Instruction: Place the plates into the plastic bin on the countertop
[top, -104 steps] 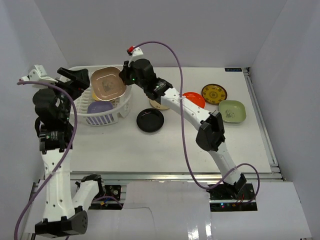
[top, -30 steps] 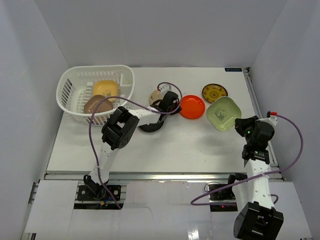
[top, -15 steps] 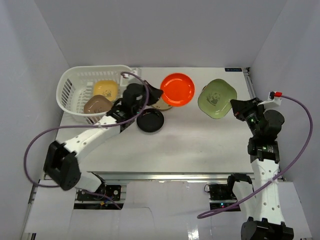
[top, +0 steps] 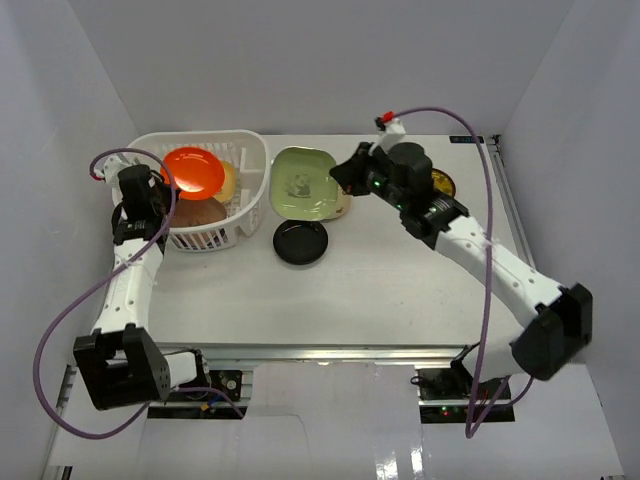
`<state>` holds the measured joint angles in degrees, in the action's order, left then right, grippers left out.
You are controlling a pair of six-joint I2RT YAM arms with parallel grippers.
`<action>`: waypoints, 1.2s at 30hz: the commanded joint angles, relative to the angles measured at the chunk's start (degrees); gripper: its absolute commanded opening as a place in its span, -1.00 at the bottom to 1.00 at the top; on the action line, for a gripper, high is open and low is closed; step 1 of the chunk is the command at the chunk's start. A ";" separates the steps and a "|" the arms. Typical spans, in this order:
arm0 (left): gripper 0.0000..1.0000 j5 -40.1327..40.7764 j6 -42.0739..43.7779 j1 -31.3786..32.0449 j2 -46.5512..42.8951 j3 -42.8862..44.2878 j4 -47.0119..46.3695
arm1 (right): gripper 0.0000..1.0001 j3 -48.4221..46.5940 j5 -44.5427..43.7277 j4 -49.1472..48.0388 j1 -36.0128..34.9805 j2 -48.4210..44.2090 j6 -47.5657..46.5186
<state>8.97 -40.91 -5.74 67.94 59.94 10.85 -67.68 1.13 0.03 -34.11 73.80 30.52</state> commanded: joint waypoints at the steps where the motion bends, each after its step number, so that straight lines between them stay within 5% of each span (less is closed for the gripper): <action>1: -1.00 -2.02 1.35 -3.58 3.84 -1.85 3.47 | -0.84 -13.41 -5.17 -2.59 -6.48 8.88 -5.82; 4: -0.95 -1.60 2.32 -3.58 7.98 -1.32 5.67 | -0.84 -28.00 -6.04 -0.56 -9.39 24.14 -7.49; 5: -0.79 -0.98 2.58 -3.67 8.26 -1.41 6.02 | -0.84 -35.78 -6.13 1.01 -9.92 27.24 -7.93; 6: -0.14 -0.19 2.85 -3.75 8.26 -1.41 6.37 | -0.84 -40.03 -6.31 2.67 -10.80 30.58 -8.20; 7: 0.25 0.16 3.63 -3.75 7.91 -1.67 6.11 | -0.85 -44.34 -6.40 4.08 -11.33 33.66 -8.63; 10: 0.96 0.17 4.69 -3.84 4.14 -1.94 5.15 | -0.85 -60.78 -6.84 7.87 -12.56 46.49 -9.16; 12: 0.96 -0.44 4.96 -3.84 0.11 -0.71 4.79 | -0.85 -67.98 -6.75 7.62 -13.09 53.80 -8.90; 18: 0.96 -1.49 5.66 -3.84 -12.03 7.27 6.54 | -0.85 -62.66 -6.93 -1.35 -15.37 59.17 -6.88; 22: 0.94 -15.80 4.35 -3.75 -15.02 9.41 10.86 | -0.84 -68.19 -7.01 -0.12 -17.66 64.97 -8.11; 24: 0.93 -23.19 3.21 -3.67 -16.95 7.13 12.60 | -0.61 -67.76 -7.36 -0.91 -18.80 65.16 -8.81; 25: 0.92 -24.69 3.03 -3.67 -18.01 4.33 13.31 | -0.22 -67.41 -7.45 -1.35 -18.98 64.81 -9.25; 29: 0.90 -31.55 2.41 -3.58 -23.89 -1.40 18.05 | 0.37 -64.70 -8.50 -1.79 -18.63 61.21 -9.52; 33: 0.77 -36.73 0.92 -3.58 -26.89 -7.37 19.73 | 0.33 -58.47 -7.98 -1.88 -15.48 53.40 -8.47; 36: 0.68 -39.81 -1.28 -3.06 -26.02 -11.86 18.51 | -0.09 -45.12 -8.50 -2.75 -11.34 42.42 -8.46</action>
<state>-24.53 -39.99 -9.21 42.15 49.93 28.29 -119.28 -5.52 1.61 -51.03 127.94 22.06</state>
